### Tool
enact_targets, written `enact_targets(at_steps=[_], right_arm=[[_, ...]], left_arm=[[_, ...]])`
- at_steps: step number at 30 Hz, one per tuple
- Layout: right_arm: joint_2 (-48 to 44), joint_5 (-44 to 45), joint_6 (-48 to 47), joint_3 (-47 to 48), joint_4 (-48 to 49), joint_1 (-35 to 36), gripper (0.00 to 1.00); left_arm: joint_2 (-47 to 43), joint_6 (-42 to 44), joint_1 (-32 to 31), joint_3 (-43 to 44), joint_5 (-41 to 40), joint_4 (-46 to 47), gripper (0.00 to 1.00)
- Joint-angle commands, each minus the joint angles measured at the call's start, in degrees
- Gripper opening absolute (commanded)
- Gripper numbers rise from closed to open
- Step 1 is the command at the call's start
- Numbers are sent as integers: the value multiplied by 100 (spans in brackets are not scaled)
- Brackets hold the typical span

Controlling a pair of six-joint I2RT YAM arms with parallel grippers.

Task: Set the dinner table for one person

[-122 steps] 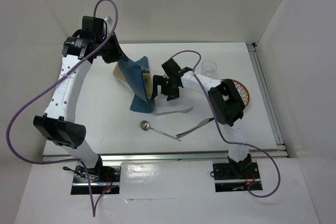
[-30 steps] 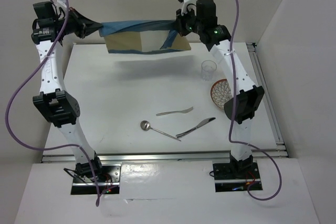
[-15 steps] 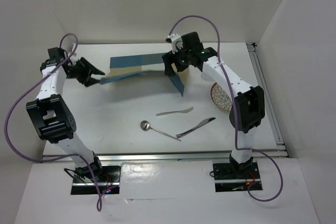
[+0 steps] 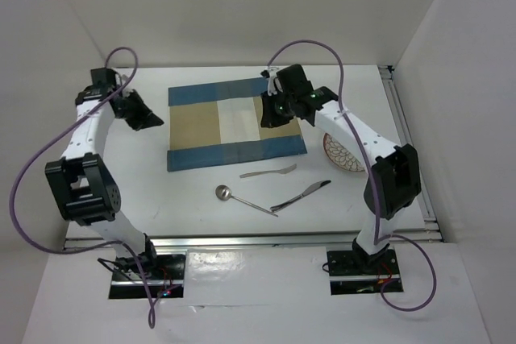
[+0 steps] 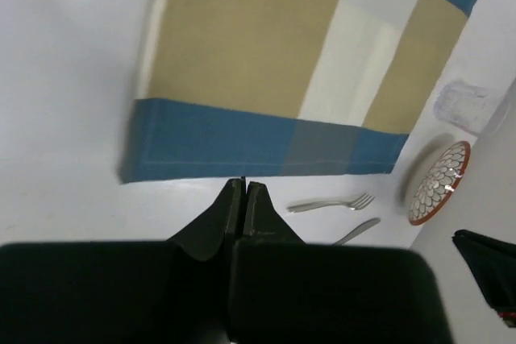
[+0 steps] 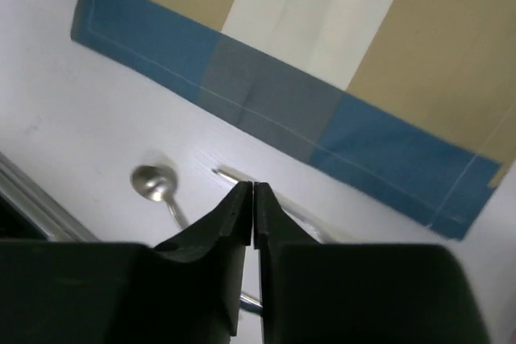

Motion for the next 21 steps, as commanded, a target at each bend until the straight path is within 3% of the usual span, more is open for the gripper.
enact_targets(at_steps=[1,4,9,14,21], right_arm=[[615,456,1267,276,-109,-103,13],[1353,518,1446,786,-401,-262,8],[1989,1098,1638,1130,-463,-385,7],[2060,1389,1832,472,45,-595,0],[1876,1547,2157,-732,451,-657,0]], left_arm=[[832,109,-727,316,-308,-9,0],[1221,-40,-1238,555,-642,-90,0],[1617,-348,-1539,484,-994,77,0],[2092,-401,-1653,599,-1267,77,0],[2400,-401,-1653,503,-1373,69,0]])
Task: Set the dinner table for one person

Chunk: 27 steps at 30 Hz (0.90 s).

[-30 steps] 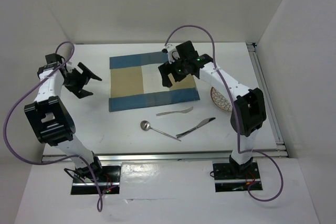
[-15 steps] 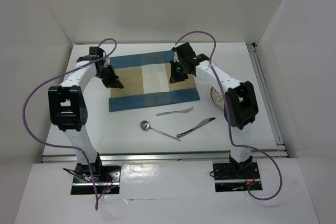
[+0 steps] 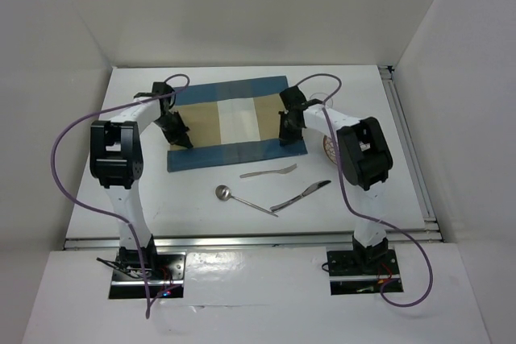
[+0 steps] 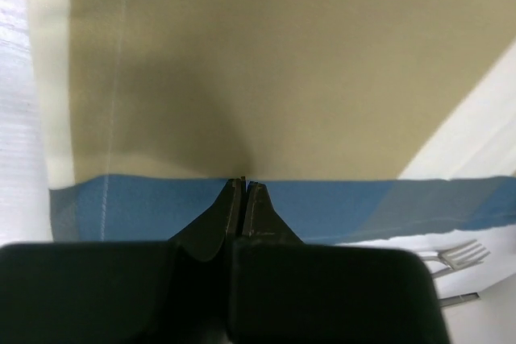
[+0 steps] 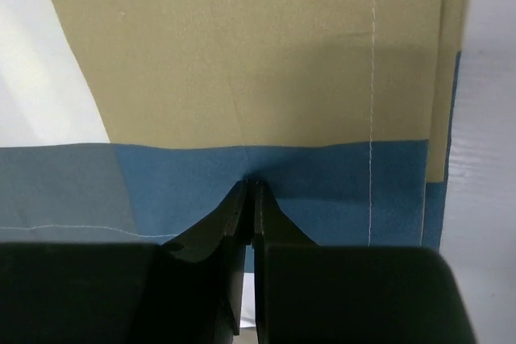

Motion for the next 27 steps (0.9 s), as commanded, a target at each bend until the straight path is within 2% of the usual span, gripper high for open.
enact_targets(at_steps=[1,8,12,19,27], right_arm=[[-219,211,278,-630,197,5,0],[-868,211,621,-1947,426,57,0],[-1132,211,744,-2379,488,58,0],[-1290,326,849,-2671,541,215,0],[-1563,378,1033,-3127,435,374,0]], left_arm=[[133,-89,-5,34,-179,-15,0],[55,-89,-58,-509,-180,38,0],[-85,-89,-58,-913,-232,222,0],[-332,-89,-111,-1354,-232,345,0],[-508,-27,-111,-1460,-390,293,0]])
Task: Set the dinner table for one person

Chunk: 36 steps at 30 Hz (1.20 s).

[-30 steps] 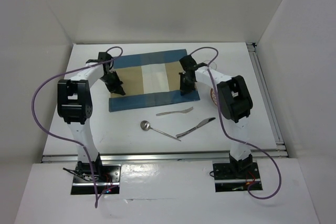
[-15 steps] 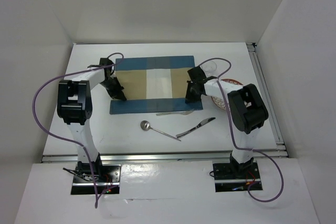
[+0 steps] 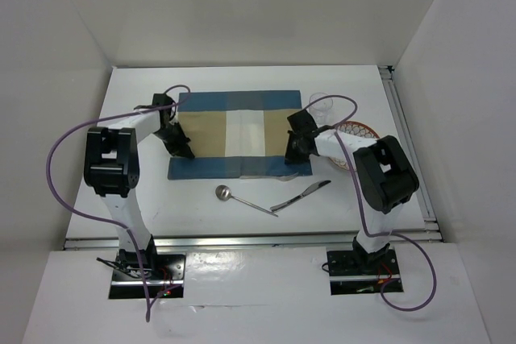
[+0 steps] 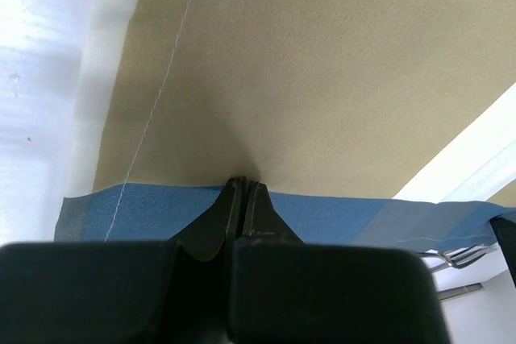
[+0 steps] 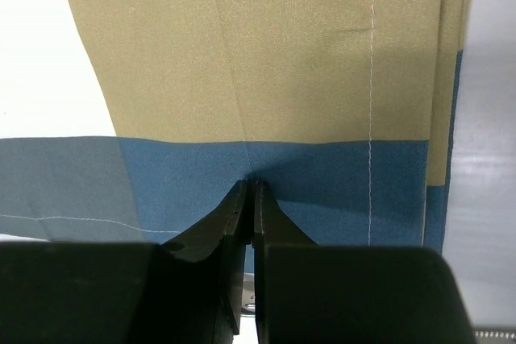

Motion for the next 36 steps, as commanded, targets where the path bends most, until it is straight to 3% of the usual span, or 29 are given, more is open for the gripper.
enact_targets(at_steps=[1,18,25,27,32,35,36], right_arm=[[63,177,151,-481,-844,153,0],[-218,353,265,-832,-1071,258,0],[-763,678,266,1,-1730,312,0],[-869,827,204,572,-2028,312,10],[-1193,1231,90,1601,-2504,364,50],[-1334,1364,-41,2129,-2575,-4,55],[-1335,1364,-42,2312,-2575,-318,63]], left_arm=[[-31,113,-39,-319,-447,-334,0],[-427,166,-39,-609,-509,-334,0],[-708,411,-91,14,-386,-615,14],[-919,412,-240,286,-447,-791,20],[-1376,464,-460,787,-702,-1169,41],[-1674,464,-513,1130,-860,-1371,42],[-1762,464,-566,1253,-860,-1432,42]])
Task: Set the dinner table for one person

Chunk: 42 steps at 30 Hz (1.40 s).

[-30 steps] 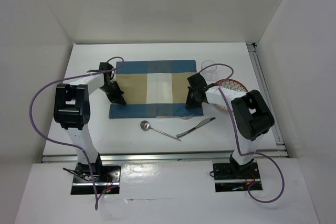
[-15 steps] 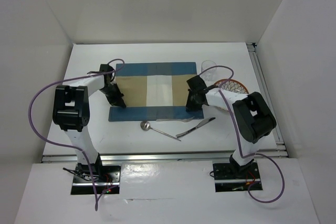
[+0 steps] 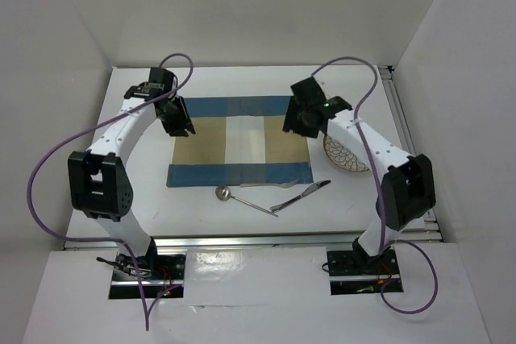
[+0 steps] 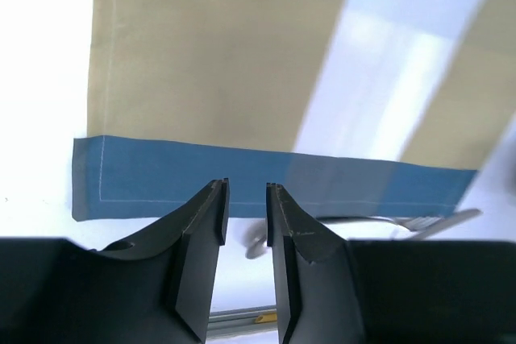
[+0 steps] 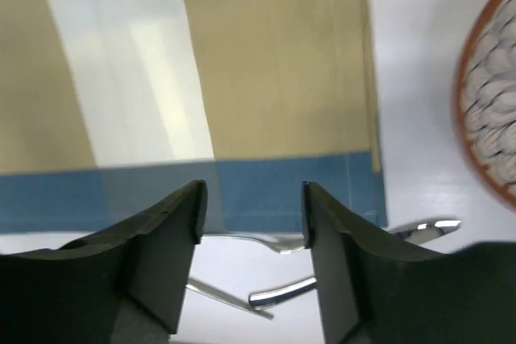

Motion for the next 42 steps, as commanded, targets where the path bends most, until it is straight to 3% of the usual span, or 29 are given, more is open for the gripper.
enact_targets(at_steps=[1,4,7,12,18,22,25,29,30,33,42], right_arm=[[-375,300,-225,618,-385,-672,67],[-43,89,-279,960,-332,-1322,81],[563,79,-279,1644,-332,-1666,84],[1619,-43,-279,2411,-446,-2045,84],[2348,-96,-226,2763,-315,-2327,80],[2665,-280,-279,2763,-139,-2441,70],[2727,-281,-331,2763,-69,-2441,57],[2674,-220,-393,2763,11,-2441,29],[2570,-220,-393,2815,63,-2441,15],[2315,-106,-446,2816,63,-2441,0],[2305,-413,-771,3430,-130,-1713,0]], left_arm=[[-550,119,-72,362,-220,-427,42],[-1093,49,-230,362,-158,-147,42],[-1524,-4,-484,99,-158,195,45],[-1736,101,-617,-42,-229,249,51],[-2018,163,-775,-288,-168,302,51],[-2080,163,-828,-402,-237,355,51],[-2080,216,-828,-402,-238,303,50],[-2027,216,-828,-402,-238,250,50],[-2027,216,-828,-402,-238,249,50],[-2027,216,-880,-402,-238,249,50],[-2273,84,-933,-569,-71,372,50]])
